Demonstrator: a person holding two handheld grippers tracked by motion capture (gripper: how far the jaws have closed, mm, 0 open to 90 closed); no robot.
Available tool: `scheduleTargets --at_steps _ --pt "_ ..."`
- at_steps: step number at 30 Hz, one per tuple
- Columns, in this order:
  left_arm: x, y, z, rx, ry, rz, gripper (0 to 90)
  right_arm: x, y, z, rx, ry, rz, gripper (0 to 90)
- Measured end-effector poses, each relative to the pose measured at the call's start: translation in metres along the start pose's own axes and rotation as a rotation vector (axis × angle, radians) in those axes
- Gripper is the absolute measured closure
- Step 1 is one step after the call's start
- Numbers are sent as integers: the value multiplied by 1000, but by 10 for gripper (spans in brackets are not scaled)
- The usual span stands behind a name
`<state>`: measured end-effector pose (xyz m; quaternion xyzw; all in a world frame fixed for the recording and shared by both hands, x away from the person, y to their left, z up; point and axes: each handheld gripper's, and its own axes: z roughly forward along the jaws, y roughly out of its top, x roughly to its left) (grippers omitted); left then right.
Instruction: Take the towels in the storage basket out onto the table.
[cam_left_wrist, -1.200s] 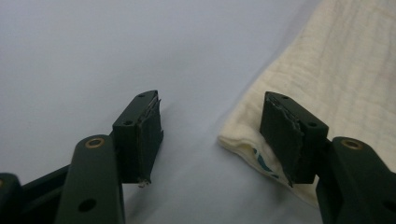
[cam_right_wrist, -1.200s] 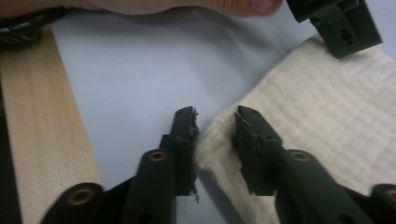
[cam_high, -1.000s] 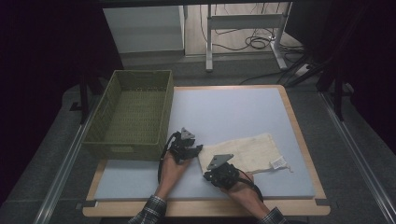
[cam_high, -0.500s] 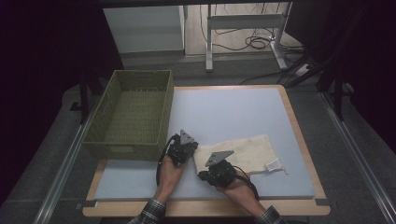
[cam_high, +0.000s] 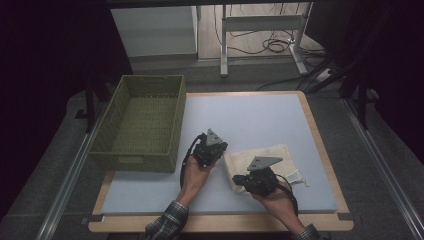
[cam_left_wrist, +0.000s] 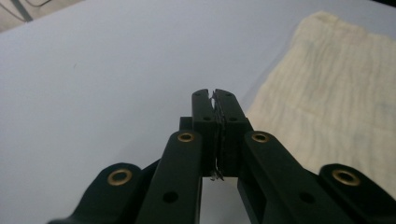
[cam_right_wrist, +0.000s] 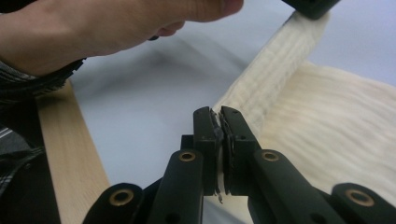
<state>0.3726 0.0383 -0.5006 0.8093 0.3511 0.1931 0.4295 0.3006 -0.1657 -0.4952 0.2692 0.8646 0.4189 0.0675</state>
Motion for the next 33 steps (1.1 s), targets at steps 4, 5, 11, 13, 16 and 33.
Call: scheduleTargets --at_steps 4,5,11,13,16,33 --pt "-7 14 10 -9 -25 21 884 -11 -8 -12 -9 -34 18 855" --pt "-9 17 13 -10 -35 23 884 -13 -10 -16 -11 -44 25 855" --pt "-21 35 31 -12 -72 46 884 -28 -21 -38 -39 -85 68 855" --pt "-26 40 38 -14 -76 60 884 -34 -24 -46 -49 -95 82 855" --pt "-33 47 47 -9 -90 80 884 -41 -29 -56 -58 -115 101 855" --pt "-69 92 90 -7 -159 158 881 -72 -50 -104 -76 -240 167 854"
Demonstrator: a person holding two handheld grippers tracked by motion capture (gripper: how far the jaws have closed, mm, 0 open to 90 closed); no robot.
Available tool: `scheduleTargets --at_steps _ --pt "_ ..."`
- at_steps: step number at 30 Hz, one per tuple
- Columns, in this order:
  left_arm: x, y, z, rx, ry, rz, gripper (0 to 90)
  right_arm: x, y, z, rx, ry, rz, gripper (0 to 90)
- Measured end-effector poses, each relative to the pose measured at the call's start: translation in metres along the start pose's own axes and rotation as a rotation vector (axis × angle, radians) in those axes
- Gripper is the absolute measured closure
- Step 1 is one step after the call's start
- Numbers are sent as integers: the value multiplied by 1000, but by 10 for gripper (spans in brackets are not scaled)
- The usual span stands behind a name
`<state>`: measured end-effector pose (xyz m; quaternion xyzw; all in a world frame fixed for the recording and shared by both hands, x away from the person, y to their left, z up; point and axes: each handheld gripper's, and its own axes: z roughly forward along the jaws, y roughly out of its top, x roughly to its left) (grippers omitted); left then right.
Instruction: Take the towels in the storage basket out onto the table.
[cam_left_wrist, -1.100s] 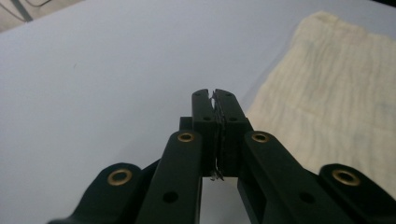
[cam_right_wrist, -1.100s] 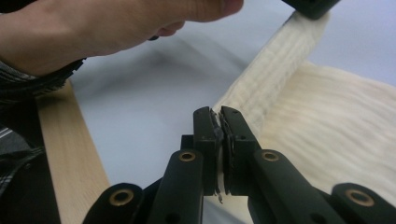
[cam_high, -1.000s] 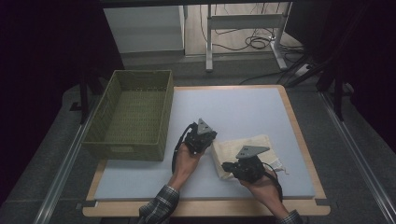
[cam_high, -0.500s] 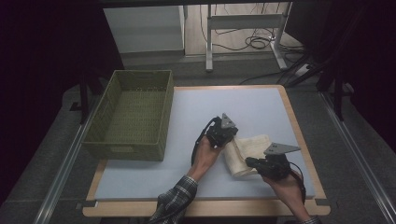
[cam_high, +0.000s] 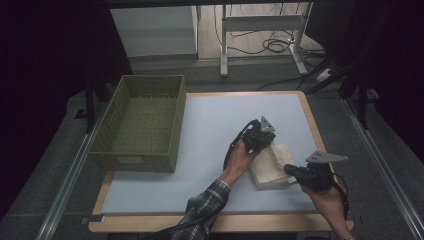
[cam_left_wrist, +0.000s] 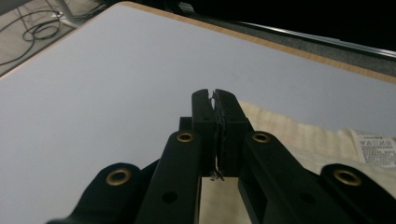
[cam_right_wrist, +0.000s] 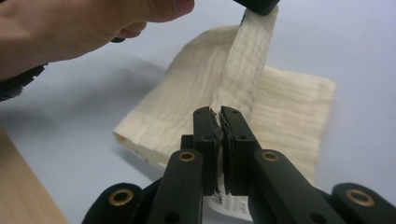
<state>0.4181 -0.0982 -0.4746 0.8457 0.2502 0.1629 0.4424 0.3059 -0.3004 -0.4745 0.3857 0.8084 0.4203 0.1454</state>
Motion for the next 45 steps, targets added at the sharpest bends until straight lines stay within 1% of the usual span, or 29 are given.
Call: scheduleTargets --at_steps 5,6,9,11,12,13,14,16,17,18,19,22,26,28,31,32,35,38,40,43,45 --pt "-5 3 19 22 -15 9 878 -12 -10 2 22 -31 24 852" --pt "-5 3 22 32 -16 13 878 -13 -12 3 24 -31 33 851" --pt "-6 0 31 50 -15 9 875 -20 -19 7 38 -39 53 849" --pt "-6 -2 35 46 -21 -4 866 -23 -22 10 43 -43 65 846" --pt "-6 -2 36 43 -26 -13 835 -25 -24 12 47 -49 67 845" --pt "-5 -2 36 37 -35 -23 771 -26 -25 13 52 -51 70 843" --pt "-5 -3 35 25 -44 -42 714 -26 -26 14 55 -52 73 840" --pt "-3 -2 33 8 -54 -69 634 -28 -28 14 64 -55 76 830" --pt "-2 -2 31 10 -57 -72 607 -28 -29 14 65 -62 73 823" --pt "-1 -3 30 3 -61 -88 588 -29 -29 13 64 -66 74 813" --pt "1 -4 28 11 -65 -87 564 -30 -30 12 65 -75 73 800" --pt "3 -7 22 13 -52 -97 523 -33 -33 6 72 -102 68 769" --pt "8 -16 12 51 -31 -75 492 -37 -38 -4 80 -132 76 729" --pt "10 -20 5 70 -11 -58 477 -39 -39 -10 81 -152 75 703" --pt "15 -27 -6 75 0 -70 466 -40 -35 -16 68 -178 70 657" --pt "17 -29 -10 75 3 -75 461 -39 -33 -16 61 -175 73 637" --pt "22 -36 -20 79 6 -90 444 -36 -23 -9 62 -169 66 569" --pt "25 -44 -27 90 15 -97 428 -33 -19 7 93 -175 57 492" --pt "27 -49 -30 95 20 -99 419 -34 -20 16 114 -190 63 469" --pt "31 -56 -34 102 26 -113 406 -38 -24 24 149 -211 82 441" --pt "34 -60 -36 103 30 -123 401 -39 -28 24 157 -204 99 433"
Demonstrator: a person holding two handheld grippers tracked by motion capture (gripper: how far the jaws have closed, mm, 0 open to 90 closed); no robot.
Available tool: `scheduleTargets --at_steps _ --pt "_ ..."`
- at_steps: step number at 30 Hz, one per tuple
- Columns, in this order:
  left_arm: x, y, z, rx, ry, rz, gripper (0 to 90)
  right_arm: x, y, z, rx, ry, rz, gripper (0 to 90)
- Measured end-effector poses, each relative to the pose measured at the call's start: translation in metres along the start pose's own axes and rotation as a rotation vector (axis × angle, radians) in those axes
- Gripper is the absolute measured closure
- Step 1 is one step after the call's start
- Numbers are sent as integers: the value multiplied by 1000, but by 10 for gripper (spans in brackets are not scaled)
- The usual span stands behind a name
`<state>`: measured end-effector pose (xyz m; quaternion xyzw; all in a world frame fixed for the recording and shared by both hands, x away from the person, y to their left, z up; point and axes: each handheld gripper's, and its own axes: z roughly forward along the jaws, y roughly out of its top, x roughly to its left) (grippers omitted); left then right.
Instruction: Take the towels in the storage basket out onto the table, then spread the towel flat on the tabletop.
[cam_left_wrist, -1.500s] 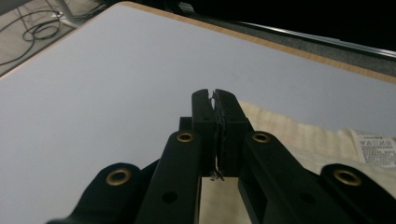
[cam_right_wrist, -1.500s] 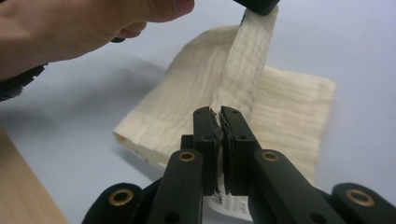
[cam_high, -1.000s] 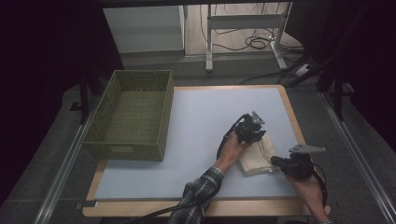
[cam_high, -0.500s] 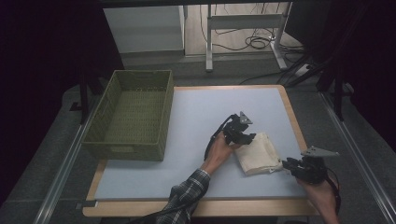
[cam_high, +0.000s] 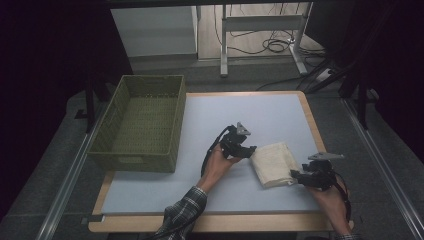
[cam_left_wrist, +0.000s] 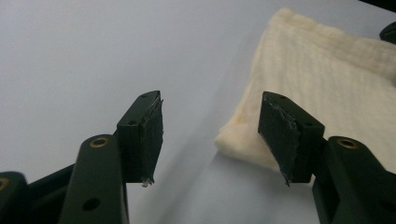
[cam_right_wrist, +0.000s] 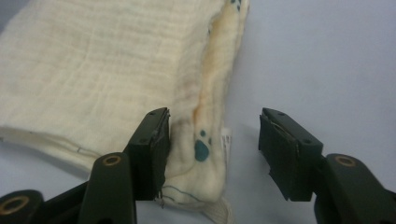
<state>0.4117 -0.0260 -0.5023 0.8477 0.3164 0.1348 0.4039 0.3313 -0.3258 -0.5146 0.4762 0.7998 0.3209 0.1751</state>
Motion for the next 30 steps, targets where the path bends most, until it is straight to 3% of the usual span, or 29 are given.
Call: scheduleTargets --at_steps 2,4,7,10,14,17,22,28,30 --pt "3 -3 -1 5 1 -7 394 1 -3 -1 -5 7 7 438" --pt "5 -4 -2 7 3 -9 391 5 -4 -2 -2 7 10 522" --pt "5 -5 -2 4 3 -15 387 10 -2 -3 23 65 17 711" --pt "5 -6 -2 9 -2 -14 385 8 0 -2 44 124 46 788" --pt "4 -5 -1 10 -16 -21 384 4 -1 -2 38 161 69 809" --pt "3 -5 4 5 -40 -48 390 3 -2 -2 33 172 74 808" --pt "-4 -5 13 24 -52 -39 410 1 -2 -2 30 181 70 805" --pt "-12 -6 28 102 17 21 403 1 -2 -2 30 177 67 806" --pt "-11 -9 30 91 6 7 405 1 -2 -3 36 172 59 805"
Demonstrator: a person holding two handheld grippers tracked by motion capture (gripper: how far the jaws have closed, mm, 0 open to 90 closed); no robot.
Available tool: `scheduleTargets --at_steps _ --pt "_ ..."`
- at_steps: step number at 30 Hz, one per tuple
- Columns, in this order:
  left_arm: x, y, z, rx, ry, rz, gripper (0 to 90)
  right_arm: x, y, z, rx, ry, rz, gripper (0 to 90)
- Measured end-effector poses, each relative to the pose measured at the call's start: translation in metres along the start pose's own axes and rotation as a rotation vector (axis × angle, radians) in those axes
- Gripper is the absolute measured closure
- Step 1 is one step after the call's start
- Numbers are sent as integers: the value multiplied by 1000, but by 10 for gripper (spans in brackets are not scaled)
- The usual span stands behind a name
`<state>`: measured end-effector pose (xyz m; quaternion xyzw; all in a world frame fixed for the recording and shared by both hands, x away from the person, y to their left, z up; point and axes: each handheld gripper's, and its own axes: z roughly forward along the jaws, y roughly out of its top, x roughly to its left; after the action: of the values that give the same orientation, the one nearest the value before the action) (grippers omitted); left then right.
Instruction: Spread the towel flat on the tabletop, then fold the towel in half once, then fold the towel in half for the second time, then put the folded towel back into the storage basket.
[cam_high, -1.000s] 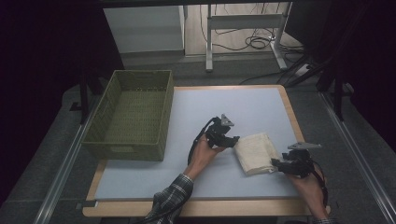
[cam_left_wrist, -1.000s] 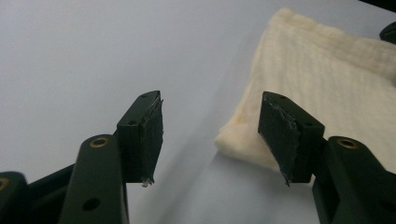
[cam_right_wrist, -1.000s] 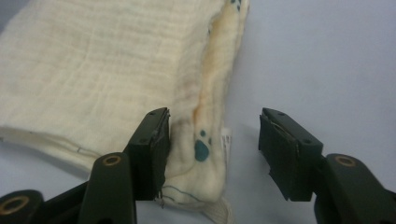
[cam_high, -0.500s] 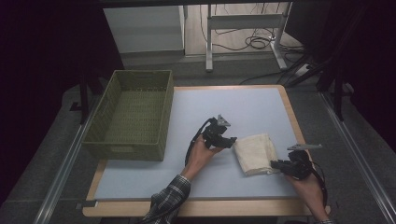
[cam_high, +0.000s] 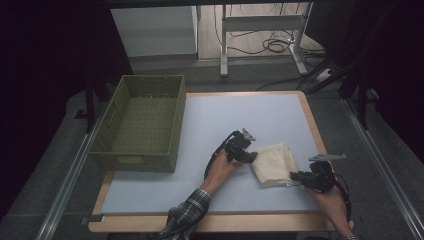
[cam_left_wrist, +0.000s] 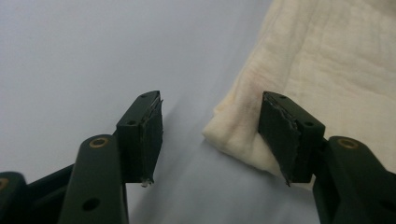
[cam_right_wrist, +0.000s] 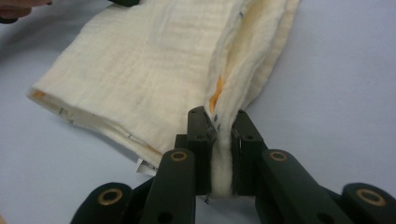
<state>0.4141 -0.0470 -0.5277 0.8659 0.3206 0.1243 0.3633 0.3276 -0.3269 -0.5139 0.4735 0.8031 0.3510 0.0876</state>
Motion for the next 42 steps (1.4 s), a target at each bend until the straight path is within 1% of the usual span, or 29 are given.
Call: scheduleTargets --at_steps 1,2,3,4,7,8,10,13,14,15,17,20,23,24,26,27,28,36,41,42 --pt "2 -1 0 -2 -26 -20 425 0 0 0 -2 5 2 806" --pt "3 -2 1 -2 -56 -45 472 0 0 0 -2 6 1 806" --pt "4 -2 0 -1 -61 -52 495 -1 0 0 -1 8 3 806" --pt "4 -2 0 3 -68 -54 507 -1 0 0 -1 9 4 807" --pt "1 0 -1 21 -98 -57 644 0 0 0 0 7 2 810" --pt "-1 1 -1 26 -110 -63 704 0 0 0 -1 8 2 810" --pt "-2 2 -1 26 -116 -54 772 0 0 -1 -2 12 4 812" --pt "-3 3 -3 24 -106 -37 825 -2 -1 -1 -8 29 14 812" --pt "-3 3 -4 22 -99 -33 833 -2 -2 -2 -16 40 26 812" --pt "-3 3 -5 14 -92 -30 837 -2 -2 -2 -21 48 28 813" --pt "-1 3 -8 2 -92 -38 842 -2 -2 -4 -26 60 28 814" --pt "1 3 -13 1 -85 -35 849 1 1 -8 -44 82 26 816" --pt "4 4 -16 -1 -83 -37 851 2 3 -9 -51 92 27 816" --pt "5 5 -19 -4 -82 -41 851 4 4 -10 -52 100 25 816" --pt "7 6 -24 -8 -77 -38 853 8 7 -11 -56 104 13 817" --pt "8 6 -25 -9 -78 -42 854 11 9 -12 -63 116 8 817" --pt "10 7 -30 -8 -76 -42 853 12 10 -13 -64 116 5 817" --pt "17 9 -44 5 -70 -44 852 21 23 -16 -76 136 -20 817" --pt "21 10 -50 13 -69 -48 851 25 28 -17 -81 147 -23 818" --pt "23 10 -52 20 -67 -41 851 26 29 -16 -83 154 -18 817"
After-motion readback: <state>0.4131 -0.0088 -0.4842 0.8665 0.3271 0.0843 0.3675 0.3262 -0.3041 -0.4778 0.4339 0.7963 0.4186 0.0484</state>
